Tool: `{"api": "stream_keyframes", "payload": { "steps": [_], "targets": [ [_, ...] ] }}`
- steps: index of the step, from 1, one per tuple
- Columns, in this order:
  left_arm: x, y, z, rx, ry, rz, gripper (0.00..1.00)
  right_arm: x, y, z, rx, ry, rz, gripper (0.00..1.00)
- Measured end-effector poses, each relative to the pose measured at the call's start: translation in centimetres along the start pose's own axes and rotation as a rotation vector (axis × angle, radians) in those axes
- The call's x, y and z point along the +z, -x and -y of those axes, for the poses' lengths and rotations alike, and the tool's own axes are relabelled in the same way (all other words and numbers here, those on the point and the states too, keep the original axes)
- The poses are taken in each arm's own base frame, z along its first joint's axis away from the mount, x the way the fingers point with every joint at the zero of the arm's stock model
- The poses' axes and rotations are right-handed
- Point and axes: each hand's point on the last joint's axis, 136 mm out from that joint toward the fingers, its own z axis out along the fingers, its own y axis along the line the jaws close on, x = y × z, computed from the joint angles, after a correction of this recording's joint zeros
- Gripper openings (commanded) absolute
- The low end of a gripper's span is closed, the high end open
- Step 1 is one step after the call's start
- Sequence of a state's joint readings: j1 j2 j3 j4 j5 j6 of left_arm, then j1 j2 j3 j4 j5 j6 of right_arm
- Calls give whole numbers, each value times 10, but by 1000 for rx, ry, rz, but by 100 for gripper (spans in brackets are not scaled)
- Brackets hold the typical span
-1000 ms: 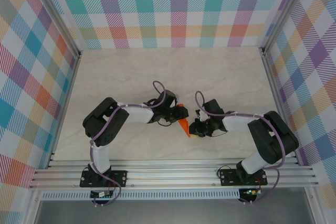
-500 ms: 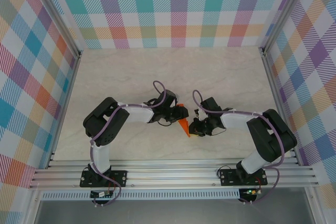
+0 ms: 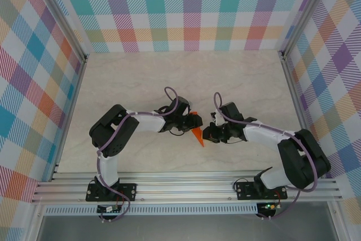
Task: Fold a paper plane with a square sheet of paper (pick it up from the middle)
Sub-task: Fold the wing for the fifth time at the center of the table.
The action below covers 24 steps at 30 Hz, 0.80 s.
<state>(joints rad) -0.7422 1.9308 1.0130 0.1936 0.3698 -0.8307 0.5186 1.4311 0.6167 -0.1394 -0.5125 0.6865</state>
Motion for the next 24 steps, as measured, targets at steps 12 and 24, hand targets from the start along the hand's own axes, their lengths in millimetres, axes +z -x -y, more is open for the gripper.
{"api": "stream_keyframes", "payload": {
  "steps": [12,24],
  "targets": [
    [1,0,2,5,-8,-10,38,28,2,15,76,-3,-95,7],
    [1,0,1,7,-8,-10,37,32,-4,24,81,48,-103,8]
  ]
}}
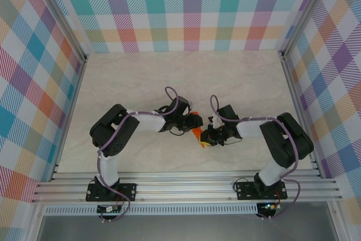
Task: Fold a paper plane with a square sheet of paper (pick it up from the middle)
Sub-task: Fold the wing for the fifth time at the center of the table.
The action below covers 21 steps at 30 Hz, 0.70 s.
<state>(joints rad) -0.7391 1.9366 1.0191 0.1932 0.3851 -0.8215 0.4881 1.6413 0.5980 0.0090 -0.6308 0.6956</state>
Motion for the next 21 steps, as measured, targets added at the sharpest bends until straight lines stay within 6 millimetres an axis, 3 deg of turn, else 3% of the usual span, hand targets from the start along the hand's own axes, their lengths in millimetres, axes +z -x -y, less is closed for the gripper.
{"api": "stream_keyframes", "payload": {
  "steps": [21],
  "targets": [
    [0,-1,1,-1,-1,-8,37,-4,-18,4,4,9,-48,8]
  ]
}}
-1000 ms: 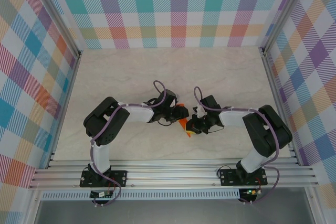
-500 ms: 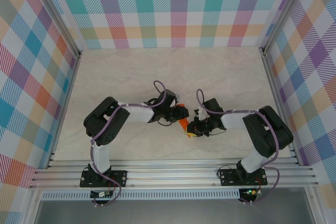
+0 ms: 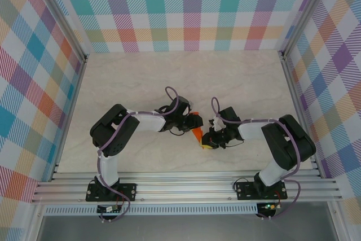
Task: Fold a paper plane with a square sheet of paper (pick it up from the middle)
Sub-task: Fold the wing for the fifth time at the center of the table.
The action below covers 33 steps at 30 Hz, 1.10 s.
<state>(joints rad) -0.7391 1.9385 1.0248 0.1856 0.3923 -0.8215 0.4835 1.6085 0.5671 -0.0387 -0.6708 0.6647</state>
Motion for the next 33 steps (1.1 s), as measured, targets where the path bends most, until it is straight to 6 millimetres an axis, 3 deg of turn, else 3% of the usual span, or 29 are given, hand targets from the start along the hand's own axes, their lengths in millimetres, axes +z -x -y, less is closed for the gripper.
{"api": "stream_keyframes", "payload": {
  "steps": [17,22,28,33],
  "targets": [
    [0,0,0,0,0,-1,37,1,-5,5,16,-66,-16,5],
    [0,-1,0,0,-2,-3,37,-8,-6,5,-22,-128,29,5],
    [0,-1,0,0,-2,-3,37,-26,1,-20,-61,-87,115,7],
    [0,-1,0,0,-2,-4,37,-19,13,-23,-36,-75,122,8]
  ]
}}
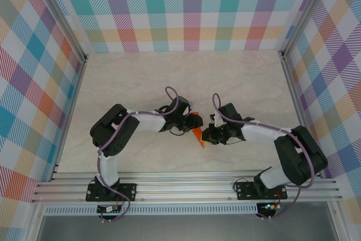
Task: Fold a paper plane with a square sheet of paper (pick it up from the middle)
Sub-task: Fold the wing for the fifth time at the center of the table.
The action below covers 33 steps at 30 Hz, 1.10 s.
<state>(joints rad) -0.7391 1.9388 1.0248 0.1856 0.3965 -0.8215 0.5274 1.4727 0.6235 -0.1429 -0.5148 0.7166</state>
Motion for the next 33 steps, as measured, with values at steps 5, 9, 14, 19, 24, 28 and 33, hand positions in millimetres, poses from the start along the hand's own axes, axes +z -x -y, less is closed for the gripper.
{"api": "stream_keyframes", "payload": {
  "steps": [5,9,14,19,24,28,33],
  "targets": [
    [0,0,0,0,0,0,37,17,4,13,43,-21,-24,8],
    [0,0,0,0,-1,-2,37,22,4,18,61,-37,-35,6],
    [0,0,1,6,-2,-2,38,25,3,21,59,-49,-65,4],
    [-2,3,-1,40,19,-7,37,26,1,22,40,-19,-75,3],
    [-2,6,-6,53,5,-24,38,27,1,21,17,-2,-71,3],
    [-3,8,-5,49,-30,-43,38,27,1,21,9,1,-72,3],
    [-4,9,-5,60,-63,-63,39,27,1,21,4,4,-73,2]
  ]
}}
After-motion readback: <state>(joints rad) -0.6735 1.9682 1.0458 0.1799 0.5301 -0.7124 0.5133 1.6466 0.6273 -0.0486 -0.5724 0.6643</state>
